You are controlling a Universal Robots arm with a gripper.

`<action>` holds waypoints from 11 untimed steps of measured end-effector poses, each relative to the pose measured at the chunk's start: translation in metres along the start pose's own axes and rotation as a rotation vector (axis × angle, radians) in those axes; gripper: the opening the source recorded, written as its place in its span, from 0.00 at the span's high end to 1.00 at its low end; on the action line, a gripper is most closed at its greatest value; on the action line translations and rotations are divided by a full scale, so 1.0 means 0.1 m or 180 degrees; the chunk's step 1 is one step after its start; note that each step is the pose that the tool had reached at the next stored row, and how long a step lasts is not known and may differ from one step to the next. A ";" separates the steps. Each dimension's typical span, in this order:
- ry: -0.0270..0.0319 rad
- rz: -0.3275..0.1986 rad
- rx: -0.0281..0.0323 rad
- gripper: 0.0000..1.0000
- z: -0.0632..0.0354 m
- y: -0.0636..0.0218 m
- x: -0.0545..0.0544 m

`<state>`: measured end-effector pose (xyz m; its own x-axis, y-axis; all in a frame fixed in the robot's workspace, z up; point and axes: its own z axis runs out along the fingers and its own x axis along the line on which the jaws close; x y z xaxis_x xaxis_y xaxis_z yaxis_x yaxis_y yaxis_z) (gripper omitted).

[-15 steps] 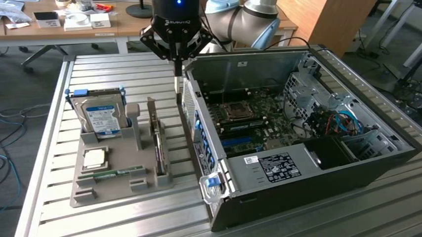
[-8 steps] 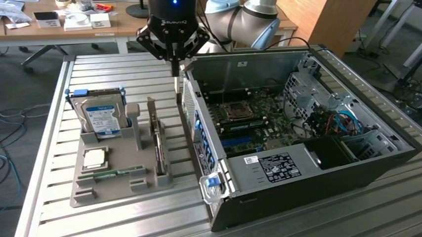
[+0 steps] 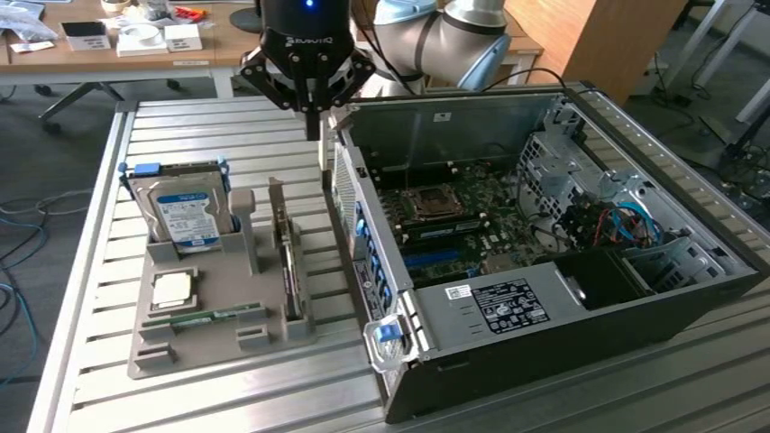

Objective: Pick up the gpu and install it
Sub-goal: 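Reach for the gpu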

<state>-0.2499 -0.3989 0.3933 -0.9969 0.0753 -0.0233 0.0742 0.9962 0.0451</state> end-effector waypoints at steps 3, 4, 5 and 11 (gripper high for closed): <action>0.0000 0.0000 0.0000 0.89 -0.001 -0.002 0.03; 0.0000 0.0000 0.0000 0.89 -0.001 -0.003 0.04; 0.0000 0.0000 0.0000 0.89 -0.001 -0.004 0.05; 0.0000 0.0000 0.0000 0.89 -0.002 -0.008 0.11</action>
<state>-0.2605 -0.3988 0.3932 -0.9969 0.0753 -0.0233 0.0742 0.9962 0.0451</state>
